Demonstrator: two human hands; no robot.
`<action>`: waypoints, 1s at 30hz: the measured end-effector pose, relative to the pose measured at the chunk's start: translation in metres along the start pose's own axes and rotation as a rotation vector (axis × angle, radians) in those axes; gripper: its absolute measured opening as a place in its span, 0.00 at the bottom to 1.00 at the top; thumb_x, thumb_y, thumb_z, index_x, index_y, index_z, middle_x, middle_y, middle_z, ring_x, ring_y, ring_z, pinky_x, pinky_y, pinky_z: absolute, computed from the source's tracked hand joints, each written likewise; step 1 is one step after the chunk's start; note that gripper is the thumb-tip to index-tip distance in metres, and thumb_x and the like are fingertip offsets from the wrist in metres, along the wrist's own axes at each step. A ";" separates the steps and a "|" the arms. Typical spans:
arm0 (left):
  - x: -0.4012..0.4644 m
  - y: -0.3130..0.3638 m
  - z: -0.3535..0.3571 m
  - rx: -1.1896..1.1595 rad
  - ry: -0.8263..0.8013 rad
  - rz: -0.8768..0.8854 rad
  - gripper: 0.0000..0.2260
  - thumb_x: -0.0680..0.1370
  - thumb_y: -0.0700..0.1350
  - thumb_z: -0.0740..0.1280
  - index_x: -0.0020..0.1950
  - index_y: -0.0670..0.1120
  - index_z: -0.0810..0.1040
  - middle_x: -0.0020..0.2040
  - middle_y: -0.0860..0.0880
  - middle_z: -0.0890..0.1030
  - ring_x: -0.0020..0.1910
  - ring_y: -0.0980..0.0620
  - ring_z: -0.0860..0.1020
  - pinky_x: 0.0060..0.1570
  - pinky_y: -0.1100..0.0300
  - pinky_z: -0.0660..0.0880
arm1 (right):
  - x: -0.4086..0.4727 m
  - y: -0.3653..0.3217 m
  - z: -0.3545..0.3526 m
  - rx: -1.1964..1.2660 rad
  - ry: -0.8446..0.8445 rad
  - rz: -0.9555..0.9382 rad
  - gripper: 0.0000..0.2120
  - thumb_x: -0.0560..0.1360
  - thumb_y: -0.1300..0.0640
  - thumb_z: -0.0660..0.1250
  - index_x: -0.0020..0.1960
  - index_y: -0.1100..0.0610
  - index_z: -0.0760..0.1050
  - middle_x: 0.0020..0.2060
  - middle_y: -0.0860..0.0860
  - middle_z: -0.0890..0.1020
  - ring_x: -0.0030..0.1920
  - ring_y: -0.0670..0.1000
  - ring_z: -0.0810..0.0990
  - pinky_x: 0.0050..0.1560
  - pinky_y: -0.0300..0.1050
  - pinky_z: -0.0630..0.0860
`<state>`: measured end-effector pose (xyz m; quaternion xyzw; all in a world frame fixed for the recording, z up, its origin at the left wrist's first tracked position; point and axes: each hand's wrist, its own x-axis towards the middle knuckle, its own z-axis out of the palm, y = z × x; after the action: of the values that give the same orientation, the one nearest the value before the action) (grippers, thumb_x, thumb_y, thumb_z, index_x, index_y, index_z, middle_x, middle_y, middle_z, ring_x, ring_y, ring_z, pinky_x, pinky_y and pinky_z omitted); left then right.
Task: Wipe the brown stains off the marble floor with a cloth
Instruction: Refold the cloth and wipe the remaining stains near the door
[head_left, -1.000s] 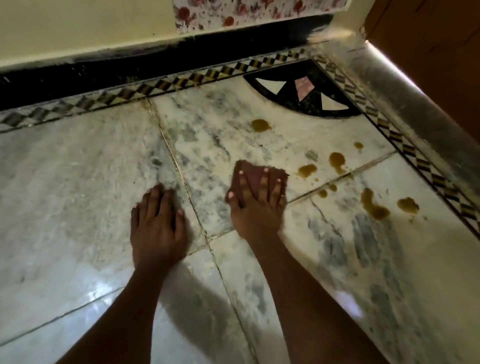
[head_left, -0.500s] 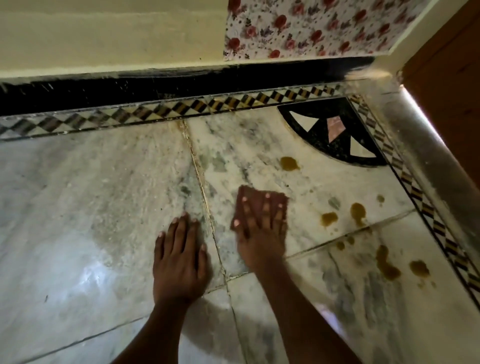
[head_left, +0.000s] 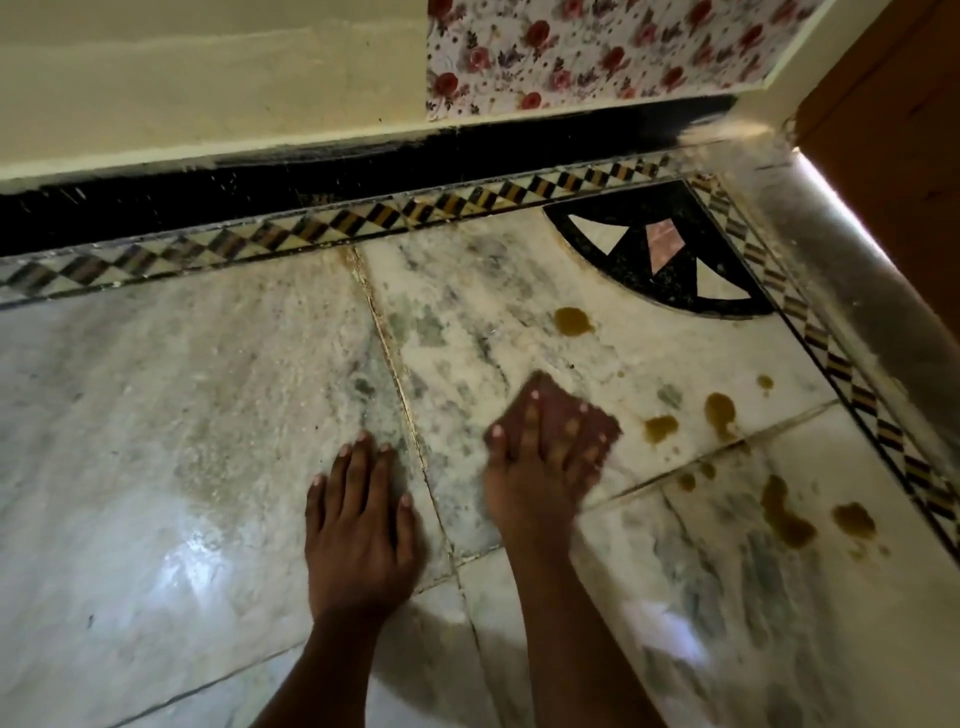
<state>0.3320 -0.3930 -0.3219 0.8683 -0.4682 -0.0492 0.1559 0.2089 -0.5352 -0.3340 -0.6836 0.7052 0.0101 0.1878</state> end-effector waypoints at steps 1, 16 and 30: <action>0.000 -0.001 0.000 0.000 0.004 0.009 0.28 0.83 0.54 0.56 0.83 0.46 0.69 0.85 0.45 0.65 0.83 0.42 0.65 0.82 0.41 0.59 | 0.006 -0.015 -0.004 -0.033 -0.087 -0.062 0.33 0.83 0.30 0.47 0.84 0.33 0.38 0.84 0.53 0.31 0.82 0.68 0.30 0.81 0.70 0.37; 0.001 -0.003 0.007 -0.018 0.017 0.003 0.29 0.83 0.53 0.59 0.84 0.47 0.67 0.86 0.45 0.62 0.85 0.44 0.62 0.83 0.41 0.58 | 0.045 -0.030 -0.014 0.015 -0.090 -0.025 0.33 0.83 0.31 0.50 0.82 0.30 0.38 0.84 0.50 0.29 0.82 0.65 0.28 0.81 0.69 0.36; 0.000 -0.004 0.012 0.009 0.016 0.001 0.28 0.83 0.54 0.57 0.83 0.46 0.69 0.86 0.46 0.63 0.84 0.43 0.64 0.82 0.40 0.60 | 0.092 -0.008 -0.035 0.052 -0.014 0.093 0.33 0.83 0.29 0.44 0.84 0.34 0.40 0.86 0.53 0.37 0.83 0.67 0.33 0.81 0.70 0.38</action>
<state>0.3328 -0.3939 -0.3341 0.8691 -0.4677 -0.0401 0.1559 0.2078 -0.6338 -0.3251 -0.6449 0.7350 0.0053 0.2094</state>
